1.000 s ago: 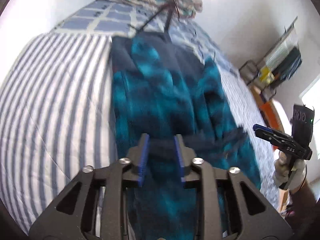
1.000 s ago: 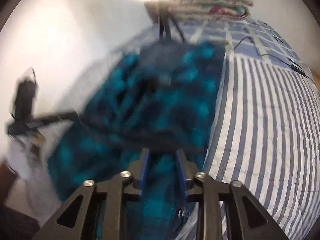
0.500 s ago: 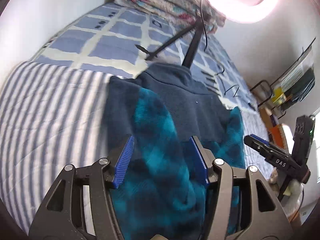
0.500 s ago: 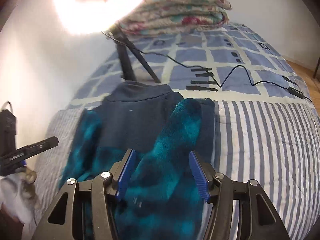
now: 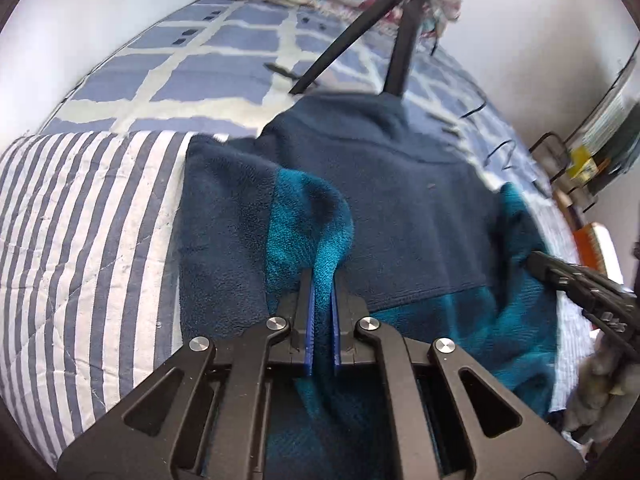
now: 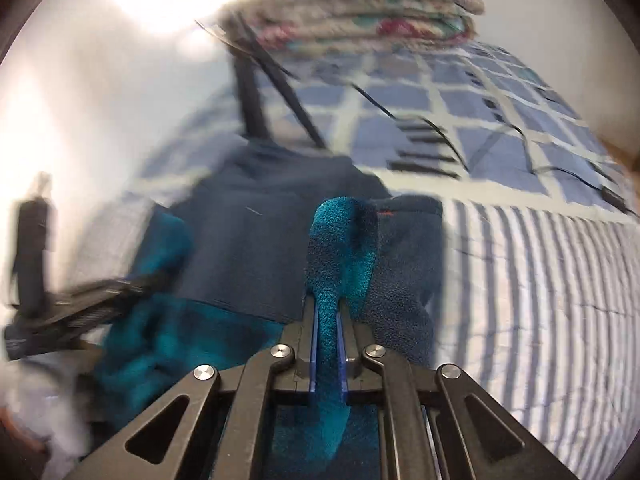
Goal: Fold large clothes
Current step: 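Pinch the navy collar end with the left tool while the right tool pinches beside it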
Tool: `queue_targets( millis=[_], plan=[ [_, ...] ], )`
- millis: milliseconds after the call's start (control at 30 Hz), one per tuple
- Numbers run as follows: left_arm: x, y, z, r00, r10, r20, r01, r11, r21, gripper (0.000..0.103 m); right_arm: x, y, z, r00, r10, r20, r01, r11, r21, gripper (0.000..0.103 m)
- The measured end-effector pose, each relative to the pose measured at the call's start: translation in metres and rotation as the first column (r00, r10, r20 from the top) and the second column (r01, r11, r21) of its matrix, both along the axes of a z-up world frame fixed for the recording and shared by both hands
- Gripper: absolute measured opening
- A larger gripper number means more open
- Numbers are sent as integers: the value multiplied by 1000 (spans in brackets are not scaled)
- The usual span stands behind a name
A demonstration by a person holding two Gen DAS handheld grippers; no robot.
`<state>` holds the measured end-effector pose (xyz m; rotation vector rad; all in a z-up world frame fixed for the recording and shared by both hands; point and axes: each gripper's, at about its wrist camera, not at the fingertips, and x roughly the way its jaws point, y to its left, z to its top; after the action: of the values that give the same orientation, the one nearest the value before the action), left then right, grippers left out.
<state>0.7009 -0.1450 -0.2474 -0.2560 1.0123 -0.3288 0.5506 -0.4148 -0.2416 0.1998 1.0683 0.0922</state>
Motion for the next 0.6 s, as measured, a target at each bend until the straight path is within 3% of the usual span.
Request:
queue_targets(
  millis=[100, 133, 200, 233, 300, 367, 433, 500, 600],
  plan=[
    [1, -1, 10, 1000, -18, 13, 19, 995, -96, 3, 12, 6, -24, 998, 20, -52, -21, 999, -24, 6],
    [5, -5, 8, 1000, -26, 3, 26, 995, -97, 4, 15, 5, -32, 997, 11, -73, -13, 999, -39, 6],
    [15, -13, -8, 996, -67, -61, 62, 995, -83, 4, 19, 2, -45, 995, 19, -95, -18, 1000, 11, 16],
    [19, -16, -19, 991, -86, -99, 78, 993, -83, 6, 19, 0, -46, 995, 27, -91, -24, 999, 34, 19],
    [21, -10, -21, 991, -84, -101, 70, 989, -133, 10, 18, -4, -40, 995, 56, -85, -47, 994, 100, 35],
    [20, -1, -12, 987, -110, -113, 88, 979, -185, 17, 11, -13, -25, 996, 88, -34, -81, 982, 173, 37],
    [16, 16, 7, 992, -111, -68, 94, 974, -207, 21, 2, -28, -12, 996, 83, 16, -85, 960, 268, 37],
    [14, 34, 25, 996, -91, -12, 87, 980, -181, 23, -7, -50, -1, 997, 43, 61, -59, 949, 308, 36],
    [27, 66, 34, 1000, -8, 14, 9, 994, -106, 32, -7, -81, 1, 997, -57, 56, 38, 958, 285, 35]
  ],
)
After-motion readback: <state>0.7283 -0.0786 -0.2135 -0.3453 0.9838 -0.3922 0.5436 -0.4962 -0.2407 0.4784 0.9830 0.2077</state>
